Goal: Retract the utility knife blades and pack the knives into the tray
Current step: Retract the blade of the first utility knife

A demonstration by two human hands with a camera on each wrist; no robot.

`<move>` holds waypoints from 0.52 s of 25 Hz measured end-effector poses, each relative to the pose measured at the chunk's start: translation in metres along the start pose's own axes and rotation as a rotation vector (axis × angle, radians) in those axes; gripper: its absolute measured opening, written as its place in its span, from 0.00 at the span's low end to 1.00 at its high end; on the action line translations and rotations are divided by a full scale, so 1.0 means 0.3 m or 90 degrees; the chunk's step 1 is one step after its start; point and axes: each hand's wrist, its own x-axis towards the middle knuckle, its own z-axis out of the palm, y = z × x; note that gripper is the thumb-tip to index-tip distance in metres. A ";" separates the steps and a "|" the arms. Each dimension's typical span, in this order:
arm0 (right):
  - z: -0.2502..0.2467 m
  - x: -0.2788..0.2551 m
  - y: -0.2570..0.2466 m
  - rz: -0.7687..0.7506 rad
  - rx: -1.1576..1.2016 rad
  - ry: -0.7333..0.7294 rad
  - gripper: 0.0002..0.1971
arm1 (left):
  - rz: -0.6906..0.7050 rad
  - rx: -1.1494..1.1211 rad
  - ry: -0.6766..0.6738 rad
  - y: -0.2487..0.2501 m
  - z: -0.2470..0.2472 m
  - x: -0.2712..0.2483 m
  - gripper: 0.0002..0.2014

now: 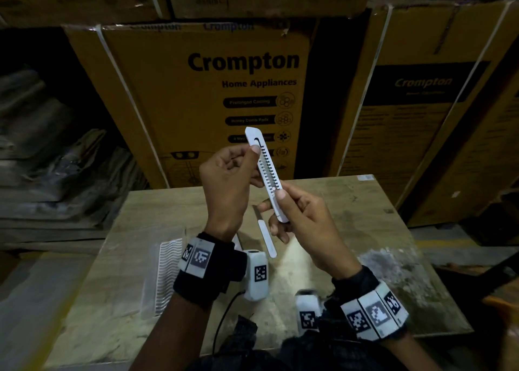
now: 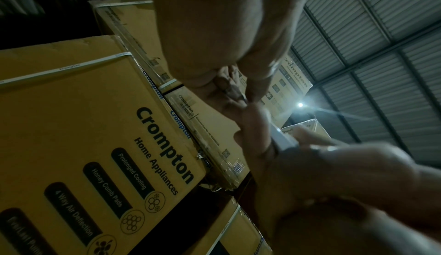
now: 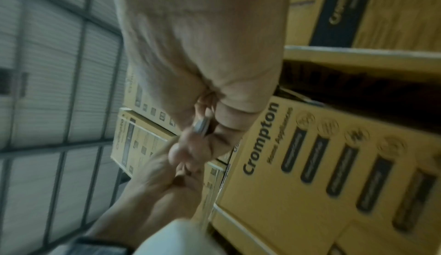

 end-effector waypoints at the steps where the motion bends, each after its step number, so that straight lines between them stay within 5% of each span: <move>1: -0.009 -0.001 0.003 -0.011 -0.025 -0.001 0.16 | -0.005 0.002 0.007 -0.002 -0.008 0.005 0.03; 13: -0.076 0.028 0.004 -0.314 -0.440 0.035 0.05 | -0.023 0.037 0.001 -0.004 -0.002 0.018 0.04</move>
